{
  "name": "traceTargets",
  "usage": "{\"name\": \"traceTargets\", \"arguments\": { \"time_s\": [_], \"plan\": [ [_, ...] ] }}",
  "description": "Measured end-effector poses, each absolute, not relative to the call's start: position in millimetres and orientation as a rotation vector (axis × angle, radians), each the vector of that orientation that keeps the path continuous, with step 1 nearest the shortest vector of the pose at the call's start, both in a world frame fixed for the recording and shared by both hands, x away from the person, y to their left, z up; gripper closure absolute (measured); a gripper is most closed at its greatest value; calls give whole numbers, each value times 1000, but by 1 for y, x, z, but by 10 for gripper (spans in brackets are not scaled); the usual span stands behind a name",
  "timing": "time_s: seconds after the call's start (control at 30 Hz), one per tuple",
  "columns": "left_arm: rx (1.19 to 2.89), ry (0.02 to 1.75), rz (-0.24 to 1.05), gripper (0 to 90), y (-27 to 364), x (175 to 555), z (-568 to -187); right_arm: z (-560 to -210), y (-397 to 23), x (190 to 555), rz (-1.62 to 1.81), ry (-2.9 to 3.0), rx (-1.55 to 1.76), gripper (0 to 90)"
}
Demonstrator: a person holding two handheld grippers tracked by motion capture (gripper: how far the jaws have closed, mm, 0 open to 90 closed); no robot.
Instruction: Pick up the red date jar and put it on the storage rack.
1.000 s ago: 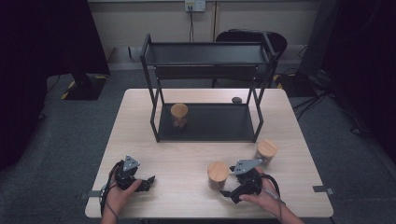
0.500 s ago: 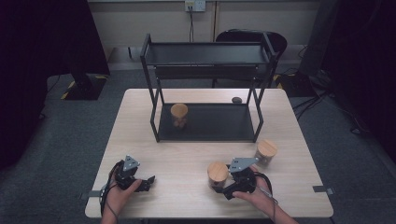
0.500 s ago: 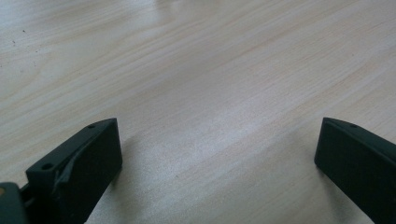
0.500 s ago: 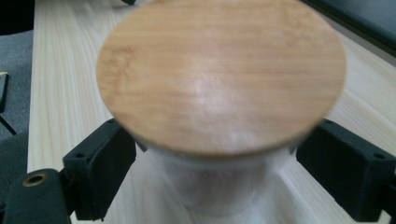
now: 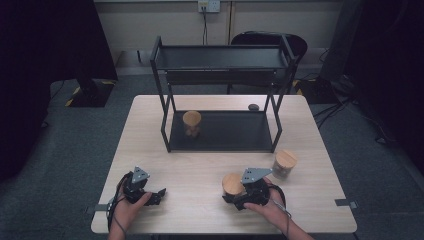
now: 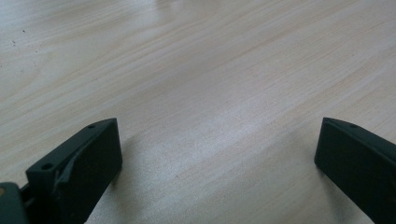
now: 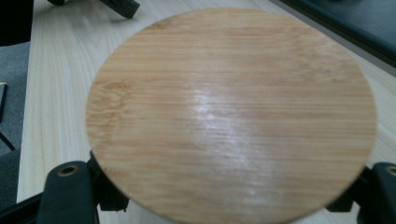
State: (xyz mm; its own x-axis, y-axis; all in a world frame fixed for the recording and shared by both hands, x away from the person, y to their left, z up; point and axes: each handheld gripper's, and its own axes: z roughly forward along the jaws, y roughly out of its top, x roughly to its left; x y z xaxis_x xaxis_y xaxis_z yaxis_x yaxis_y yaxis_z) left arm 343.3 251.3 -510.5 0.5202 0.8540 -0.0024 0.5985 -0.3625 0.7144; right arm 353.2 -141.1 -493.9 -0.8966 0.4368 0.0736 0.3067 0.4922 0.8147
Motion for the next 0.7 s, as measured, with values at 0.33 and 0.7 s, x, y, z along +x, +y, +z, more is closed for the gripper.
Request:
{"name": "traceTargets", "arguments": {
  "time_s": [0.33, 0.7],
  "plan": [
    [2093, 1177, 492, 4, 251, 343, -510, -493, -139, 353, 1348, 2582, 623, 247],
    [2094, 1177, 493, 4, 251, 343, -510, -489, -135, 359, 1330, 2610, 624, 250]
  ]
}}
